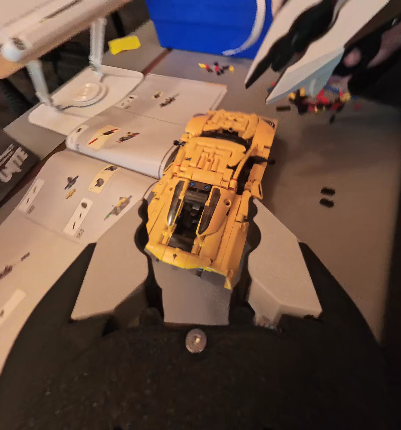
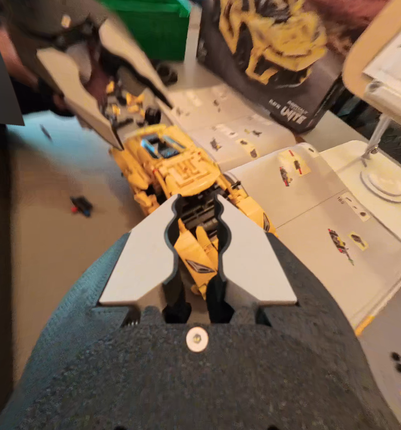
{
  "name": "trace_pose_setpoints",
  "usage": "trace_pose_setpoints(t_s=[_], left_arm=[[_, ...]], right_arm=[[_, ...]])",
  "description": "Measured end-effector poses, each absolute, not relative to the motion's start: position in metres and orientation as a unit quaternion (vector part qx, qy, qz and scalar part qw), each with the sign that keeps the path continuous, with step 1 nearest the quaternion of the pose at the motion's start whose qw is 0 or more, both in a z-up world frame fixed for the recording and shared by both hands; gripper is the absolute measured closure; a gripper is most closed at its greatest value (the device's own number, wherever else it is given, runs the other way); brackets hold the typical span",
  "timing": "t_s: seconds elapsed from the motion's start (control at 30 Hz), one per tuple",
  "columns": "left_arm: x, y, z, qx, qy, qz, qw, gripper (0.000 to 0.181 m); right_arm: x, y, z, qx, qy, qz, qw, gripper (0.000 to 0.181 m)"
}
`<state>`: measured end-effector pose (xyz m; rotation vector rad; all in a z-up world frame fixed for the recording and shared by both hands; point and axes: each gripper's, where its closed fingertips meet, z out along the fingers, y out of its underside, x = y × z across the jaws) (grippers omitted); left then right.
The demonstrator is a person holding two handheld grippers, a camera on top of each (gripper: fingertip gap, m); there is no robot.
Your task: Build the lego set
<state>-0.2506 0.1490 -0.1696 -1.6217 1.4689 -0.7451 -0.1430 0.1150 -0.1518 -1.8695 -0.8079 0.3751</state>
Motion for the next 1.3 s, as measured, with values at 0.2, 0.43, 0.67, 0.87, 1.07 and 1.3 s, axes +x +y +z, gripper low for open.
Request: trace_pose_setpoints(t_s=[0.2, 0.43, 0.67, 0.87, 1.07, 1.3], left_arm=[[-0.272, 0.164, -0.135, -0.665, 0.406, -0.382, 0.497, 0.106], [-0.297, 0.173, -0.138, -0.653, 0.366, -0.394, 0.534, 0.107], [-0.328, 0.211, -0.163, -0.731, 0.316, -0.262, 0.545, 0.114], [-0.341, 0.223, -0.174, -0.757, 0.293, -0.240, 0.532, 0.121], [-0.336, 0.219, -0.174, -0.746, 0.322, -0.232, 0.535, 0.125], [-0.291, 0.149, -0.128, -0.597, 0.438, -0.378, 0.555, 0.135]], right_arm=[[-0.140, 0.129, -0.128, -0.763, -0.201, 0.302, 0.535, 0.148], [-0.152, 0.128, -0.145, -0.778, -0.242, 0.250, 0.523, 0.148], [-0.147, 0.131, -0.145, -0.779, -0.235, 0.229, 0.534, 0.155], [-0.142, 0.136, -0.157, -0.792, -0.227, 0.220, 0.523, 0.158], [-0.147, 0.133, -0.157, -0.789, -0.245, 0.211, 0.522, 0.159], [-0.164, 0.116, -0.135, -0.761, -0.281, 0.240, 0.534, 0.163]])
